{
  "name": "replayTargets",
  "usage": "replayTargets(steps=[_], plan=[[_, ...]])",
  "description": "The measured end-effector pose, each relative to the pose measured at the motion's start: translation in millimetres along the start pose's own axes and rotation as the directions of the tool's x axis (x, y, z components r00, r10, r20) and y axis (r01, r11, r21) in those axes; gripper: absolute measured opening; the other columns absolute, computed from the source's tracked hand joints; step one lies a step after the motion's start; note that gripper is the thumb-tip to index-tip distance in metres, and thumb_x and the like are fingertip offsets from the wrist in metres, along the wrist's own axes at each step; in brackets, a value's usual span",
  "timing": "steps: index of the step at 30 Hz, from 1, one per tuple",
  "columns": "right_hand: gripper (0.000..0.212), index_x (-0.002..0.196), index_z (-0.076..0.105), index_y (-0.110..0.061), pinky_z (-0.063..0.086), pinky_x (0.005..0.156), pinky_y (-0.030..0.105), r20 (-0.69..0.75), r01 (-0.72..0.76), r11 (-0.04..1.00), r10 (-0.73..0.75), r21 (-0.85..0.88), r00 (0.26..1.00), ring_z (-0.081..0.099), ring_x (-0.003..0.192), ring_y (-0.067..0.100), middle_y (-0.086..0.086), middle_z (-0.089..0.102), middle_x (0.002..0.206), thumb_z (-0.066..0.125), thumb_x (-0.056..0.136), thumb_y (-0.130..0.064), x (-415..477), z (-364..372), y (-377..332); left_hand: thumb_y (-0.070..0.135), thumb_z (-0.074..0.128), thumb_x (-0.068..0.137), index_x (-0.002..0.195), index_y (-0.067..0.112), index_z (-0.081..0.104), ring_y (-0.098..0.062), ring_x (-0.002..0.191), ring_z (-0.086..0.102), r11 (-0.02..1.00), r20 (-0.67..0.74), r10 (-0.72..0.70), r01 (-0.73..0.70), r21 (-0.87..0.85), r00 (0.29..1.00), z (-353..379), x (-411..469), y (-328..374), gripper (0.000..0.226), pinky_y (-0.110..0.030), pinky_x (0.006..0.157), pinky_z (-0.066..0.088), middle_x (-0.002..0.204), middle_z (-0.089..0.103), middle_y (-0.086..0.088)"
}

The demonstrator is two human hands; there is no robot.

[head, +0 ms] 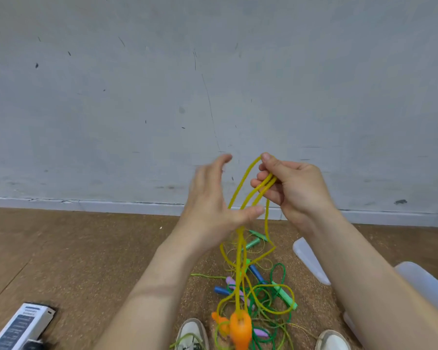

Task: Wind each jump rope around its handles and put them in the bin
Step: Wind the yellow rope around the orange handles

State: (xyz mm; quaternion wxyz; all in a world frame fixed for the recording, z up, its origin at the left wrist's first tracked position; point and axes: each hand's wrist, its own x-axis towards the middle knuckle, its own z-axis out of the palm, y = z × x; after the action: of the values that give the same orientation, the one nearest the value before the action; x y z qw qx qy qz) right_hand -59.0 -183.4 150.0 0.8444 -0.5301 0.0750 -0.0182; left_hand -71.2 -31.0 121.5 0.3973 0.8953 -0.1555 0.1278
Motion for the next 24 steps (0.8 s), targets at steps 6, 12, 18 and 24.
replayTargets(steps=[6,12,18,24], plan=[[0.022,0.076,0.059,-0.002,0.053,0.047,0.019,0.016,-0.025,0.996,0.024,0.081,1.0,0.066,0.051,0.014,0.003,0.06,0.056,0.066,0.09,-0.019,4,-7,-2,0.046,0.059,0.087,0.097,0.025,0.06,-0.014,0.081,0.053,0.975,0.166,0.062,-0.095,0.2,0.984,18,-1,7,0.023,-0.036,0.077,0.046,0.086,0.059,0.004],[0.031,0.093,0.061,-0.005,0.06,0.075,0.031,0.096,-0.021,0.995,0.012,0.097,0.995,0.072,0.078,0.019,0.011,0.068,0.084,0.061,0.09,-0.036,9,-18,0,0.047,0.031,0.1,0.065,0.014,0.056,-0.035,0.072,0.066,0.96,0.474,-0.135,0.233,-0.156,0.87,12,3,0,0.054,-0.036,0.068,0.055,0.072,0.071,-0.012],[0.029,0.109,0.063,-0.018,0.045,0.076,0.026,0.614,0.019,0.768,0.496,-0.64,0.614,0.061,0.09,0.009,-0.005,0.067,0.093,0.068,0.087,-0.037,-13,-20,49,0.046,0.027,0.101,0.068,0.016,0.038,-0.028,0.057,0.065,0.616,0.067,-0.302,0.249,-0.748,0.951,-8,11,19,0.046,-0.031,0.048,0.05,0.053,0.058,-0.01],[0.004,0.091,0.062,-0.019,0.048,0.072,0.026,0.566,0.019,0.668,0.616,-0.744,0.548,0.062,0.078,0.015,-0.003,0.067,0.076,0.066,0.09,-0.02,-10,-33,34,0.04,0.025,0.103,0.069,0.017,0.037,-0.024,0.049,0.064,0.48,-0.186,-0.543,0.121,-0.869,0.819,-39,16,-2,0.043,-0.025,0.043,0.048,0.045,0.053,-0.005]])
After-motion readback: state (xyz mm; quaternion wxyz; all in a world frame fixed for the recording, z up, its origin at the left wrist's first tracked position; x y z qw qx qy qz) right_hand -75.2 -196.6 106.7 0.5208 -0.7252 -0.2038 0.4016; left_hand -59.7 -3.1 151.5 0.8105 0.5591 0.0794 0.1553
